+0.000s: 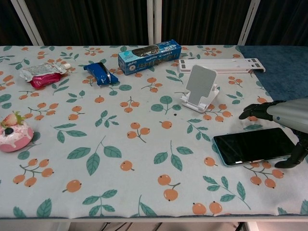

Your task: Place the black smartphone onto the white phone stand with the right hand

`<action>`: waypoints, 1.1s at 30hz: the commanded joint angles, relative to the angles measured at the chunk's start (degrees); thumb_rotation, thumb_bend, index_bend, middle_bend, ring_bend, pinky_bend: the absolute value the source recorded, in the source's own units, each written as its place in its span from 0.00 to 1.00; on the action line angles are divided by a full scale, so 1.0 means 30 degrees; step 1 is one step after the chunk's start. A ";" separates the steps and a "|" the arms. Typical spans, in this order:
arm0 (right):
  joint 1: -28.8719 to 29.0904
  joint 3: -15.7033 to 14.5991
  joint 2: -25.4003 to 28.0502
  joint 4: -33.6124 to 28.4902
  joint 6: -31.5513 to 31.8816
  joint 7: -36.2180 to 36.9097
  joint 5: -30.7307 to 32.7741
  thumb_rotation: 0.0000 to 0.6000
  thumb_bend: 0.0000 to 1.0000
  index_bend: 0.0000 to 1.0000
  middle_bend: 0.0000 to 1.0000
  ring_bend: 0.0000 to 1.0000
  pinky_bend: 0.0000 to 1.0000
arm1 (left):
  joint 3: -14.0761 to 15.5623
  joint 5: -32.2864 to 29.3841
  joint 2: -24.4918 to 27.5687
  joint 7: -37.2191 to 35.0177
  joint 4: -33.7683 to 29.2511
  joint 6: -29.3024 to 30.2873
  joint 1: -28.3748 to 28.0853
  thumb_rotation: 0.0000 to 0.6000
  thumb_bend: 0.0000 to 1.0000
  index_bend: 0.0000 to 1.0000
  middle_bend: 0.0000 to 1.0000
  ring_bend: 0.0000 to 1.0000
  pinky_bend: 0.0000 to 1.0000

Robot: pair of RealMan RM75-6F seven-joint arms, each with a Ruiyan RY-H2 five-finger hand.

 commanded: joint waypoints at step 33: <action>0.0852 -0.0698 -0.0516 0.0241 0.1043 -0.0058 0.1043 1.00 0.07 0.31 0.00 0.00 0.00 | 0.0177 -0.0005 0.0281 -0.0203 -0.0193 -0.0151 0.0097 0.35 0.00 0.05 0.01 0.00 0.12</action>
